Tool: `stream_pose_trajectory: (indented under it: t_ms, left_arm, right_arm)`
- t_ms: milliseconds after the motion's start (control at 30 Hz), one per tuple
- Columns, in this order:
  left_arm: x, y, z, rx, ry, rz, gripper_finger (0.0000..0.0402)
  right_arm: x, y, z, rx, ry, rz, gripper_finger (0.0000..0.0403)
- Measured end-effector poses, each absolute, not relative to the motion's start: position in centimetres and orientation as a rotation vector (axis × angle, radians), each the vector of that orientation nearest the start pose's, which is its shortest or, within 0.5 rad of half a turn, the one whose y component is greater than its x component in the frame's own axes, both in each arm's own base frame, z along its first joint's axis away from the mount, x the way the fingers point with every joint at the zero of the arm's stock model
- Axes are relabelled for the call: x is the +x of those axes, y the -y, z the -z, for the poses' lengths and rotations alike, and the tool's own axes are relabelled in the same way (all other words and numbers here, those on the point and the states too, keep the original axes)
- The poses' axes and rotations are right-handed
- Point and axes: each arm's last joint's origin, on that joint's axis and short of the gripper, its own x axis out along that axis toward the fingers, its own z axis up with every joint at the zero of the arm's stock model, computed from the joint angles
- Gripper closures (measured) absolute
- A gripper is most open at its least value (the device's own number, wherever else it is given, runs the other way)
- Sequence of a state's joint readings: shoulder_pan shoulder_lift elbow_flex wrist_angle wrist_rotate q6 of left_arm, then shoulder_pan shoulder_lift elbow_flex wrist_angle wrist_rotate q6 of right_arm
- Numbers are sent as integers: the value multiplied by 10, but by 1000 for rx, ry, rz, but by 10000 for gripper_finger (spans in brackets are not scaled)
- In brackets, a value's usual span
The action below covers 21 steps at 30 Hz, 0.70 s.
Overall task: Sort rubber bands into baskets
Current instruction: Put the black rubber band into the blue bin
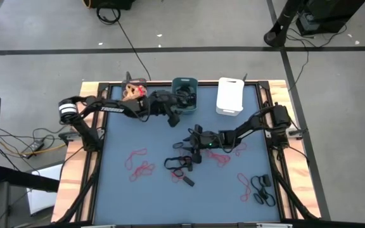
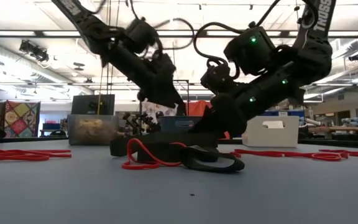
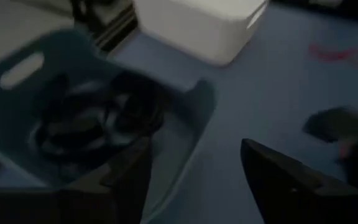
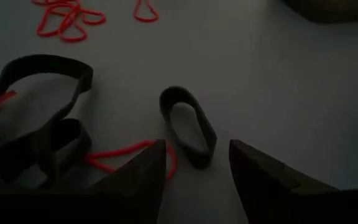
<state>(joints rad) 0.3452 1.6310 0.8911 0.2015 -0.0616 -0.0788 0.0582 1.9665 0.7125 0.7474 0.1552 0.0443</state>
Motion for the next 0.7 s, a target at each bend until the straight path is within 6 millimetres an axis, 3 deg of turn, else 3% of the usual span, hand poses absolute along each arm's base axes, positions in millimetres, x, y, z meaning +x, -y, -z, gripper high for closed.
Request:
stream_pose_trajectory:
  t_ms: [167, 400, 500, 633, 700]
  left_arm:
    - [308, -101, -197, -141, -444, -387, 158]
    - [300, -79, -184, -162, -486, -306, 159]
    - [299, -67, -178, -162, -503, -246, 159]
    - [297, -49, -170, -123, -530, -161, 159]
    - [295, -41, -165, -91, -534, -129, 159]
  right_arm:
    - [348, -13, -81, -26, -511, 82, 215]
    - [356, -8, -81, -19, -533, 91, 224]
    - [356, -6, -81, -15, -545, 89, 261]
    - [355, -7, -80, -15, -567, 85, 364]
    - [355, -7, -80, -28, -567, 80, 385]
